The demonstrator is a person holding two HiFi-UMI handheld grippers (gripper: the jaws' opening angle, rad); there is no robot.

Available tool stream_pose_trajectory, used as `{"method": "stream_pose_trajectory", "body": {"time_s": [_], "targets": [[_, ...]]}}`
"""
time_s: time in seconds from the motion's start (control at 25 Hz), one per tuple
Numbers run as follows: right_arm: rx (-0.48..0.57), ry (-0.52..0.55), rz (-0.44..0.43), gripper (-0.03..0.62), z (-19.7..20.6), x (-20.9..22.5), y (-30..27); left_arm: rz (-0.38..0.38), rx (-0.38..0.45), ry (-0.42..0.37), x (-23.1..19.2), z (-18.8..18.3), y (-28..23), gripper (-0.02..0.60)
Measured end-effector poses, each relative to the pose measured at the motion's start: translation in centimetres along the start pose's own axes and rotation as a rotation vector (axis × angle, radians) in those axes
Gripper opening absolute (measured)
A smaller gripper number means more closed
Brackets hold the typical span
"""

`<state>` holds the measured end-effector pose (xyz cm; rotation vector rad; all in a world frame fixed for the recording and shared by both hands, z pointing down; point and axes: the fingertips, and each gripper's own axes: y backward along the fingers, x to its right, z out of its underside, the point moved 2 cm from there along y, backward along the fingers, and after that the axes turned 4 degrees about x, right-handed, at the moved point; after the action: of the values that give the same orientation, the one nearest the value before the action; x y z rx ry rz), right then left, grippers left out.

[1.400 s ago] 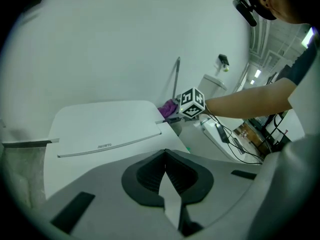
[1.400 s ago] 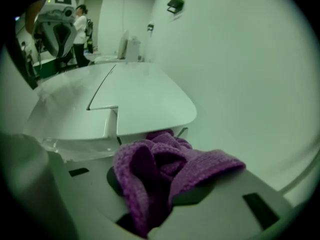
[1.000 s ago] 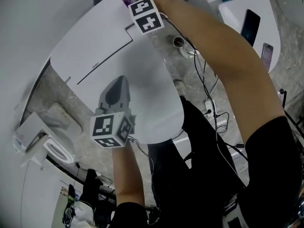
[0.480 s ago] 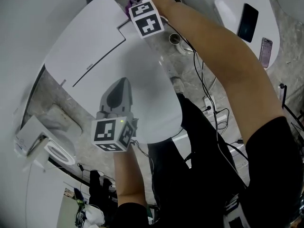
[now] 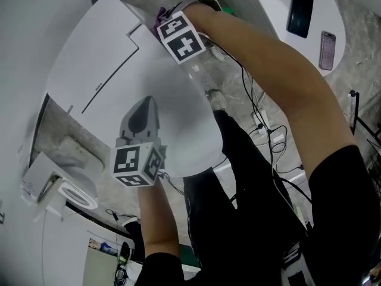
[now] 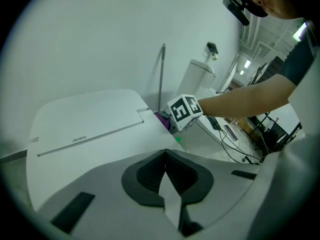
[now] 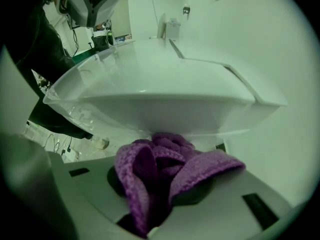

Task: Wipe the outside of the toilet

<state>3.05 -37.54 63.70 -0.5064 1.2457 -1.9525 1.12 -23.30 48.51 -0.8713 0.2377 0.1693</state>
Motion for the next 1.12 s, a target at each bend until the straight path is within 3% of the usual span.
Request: {"method": "stream_pose_trajectory", "body": {"time_s": [0.6,0.96,1.12], "targets": [[0.142,-0.235,0.007,0.114,-0.3,-9.0,-1.1,0.071,-0.053,-0.073,2.3,1.9,-0.7,0.008],[0.143,-0.320,0.059,0.114,-0.7,-12.4,-1.0,0.126,-0.059,-0.116,3.7,2.8,1.1,0.008],[0.162,-0.347,0.033,0.114,-0.8,-14.3,-1.5,0.170,-0.093,-0.126,3.9,4.6,1.2,0.008]]}}
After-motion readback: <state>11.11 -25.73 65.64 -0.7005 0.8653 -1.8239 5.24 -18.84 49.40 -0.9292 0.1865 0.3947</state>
